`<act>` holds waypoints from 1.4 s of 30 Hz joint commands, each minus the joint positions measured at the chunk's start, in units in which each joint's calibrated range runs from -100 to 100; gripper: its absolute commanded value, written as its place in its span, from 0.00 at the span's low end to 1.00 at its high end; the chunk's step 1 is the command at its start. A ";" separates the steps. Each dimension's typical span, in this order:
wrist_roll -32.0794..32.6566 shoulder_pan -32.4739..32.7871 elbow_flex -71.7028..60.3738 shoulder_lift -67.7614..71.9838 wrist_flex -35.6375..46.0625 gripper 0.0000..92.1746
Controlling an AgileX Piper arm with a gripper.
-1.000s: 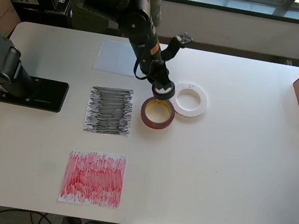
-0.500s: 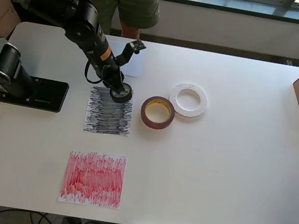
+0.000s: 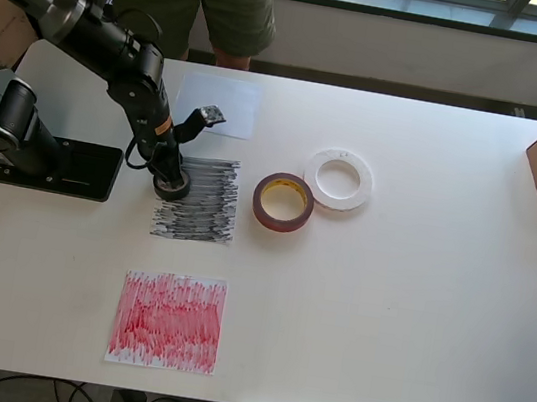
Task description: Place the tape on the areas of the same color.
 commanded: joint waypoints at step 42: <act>16.24 0.16 -17.96 0.32 0.29 0.61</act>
